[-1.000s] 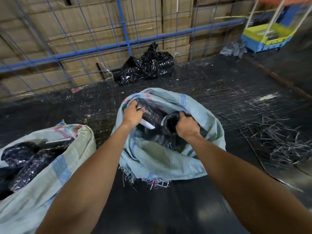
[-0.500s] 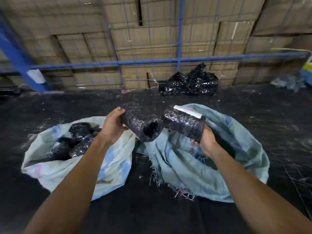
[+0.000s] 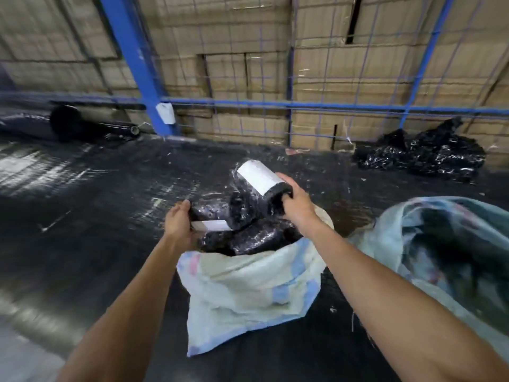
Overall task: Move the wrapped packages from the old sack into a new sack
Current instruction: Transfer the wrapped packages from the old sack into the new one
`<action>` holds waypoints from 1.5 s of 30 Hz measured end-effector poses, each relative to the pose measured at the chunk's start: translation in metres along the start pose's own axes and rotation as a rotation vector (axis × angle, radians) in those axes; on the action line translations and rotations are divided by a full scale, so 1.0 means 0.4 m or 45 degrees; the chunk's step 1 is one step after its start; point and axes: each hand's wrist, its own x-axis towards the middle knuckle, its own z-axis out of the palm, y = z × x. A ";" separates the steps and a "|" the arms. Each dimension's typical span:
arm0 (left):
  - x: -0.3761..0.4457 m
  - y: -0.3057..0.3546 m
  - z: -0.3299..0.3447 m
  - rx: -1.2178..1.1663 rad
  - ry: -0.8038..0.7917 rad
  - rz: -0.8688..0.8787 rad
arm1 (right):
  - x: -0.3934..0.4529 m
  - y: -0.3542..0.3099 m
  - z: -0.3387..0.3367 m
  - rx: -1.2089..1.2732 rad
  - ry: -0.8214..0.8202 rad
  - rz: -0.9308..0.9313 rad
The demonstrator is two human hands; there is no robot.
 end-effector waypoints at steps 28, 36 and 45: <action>0.270 -0.001 -0.091 1.804 0.205 0.869 | 0.045 0.025 0.359 -1.796 -0.196 -0.041; 0.377 -0.026 -0.138 0.944 -0.079 -0.200 | 0.049 0.045 0.365 -1.509 -0.310 0.020; 0.215 0.148 -0.025 1.274 -0.151 1.019 | 0.019 0.131 0.402 -1.311 -0.435 0.173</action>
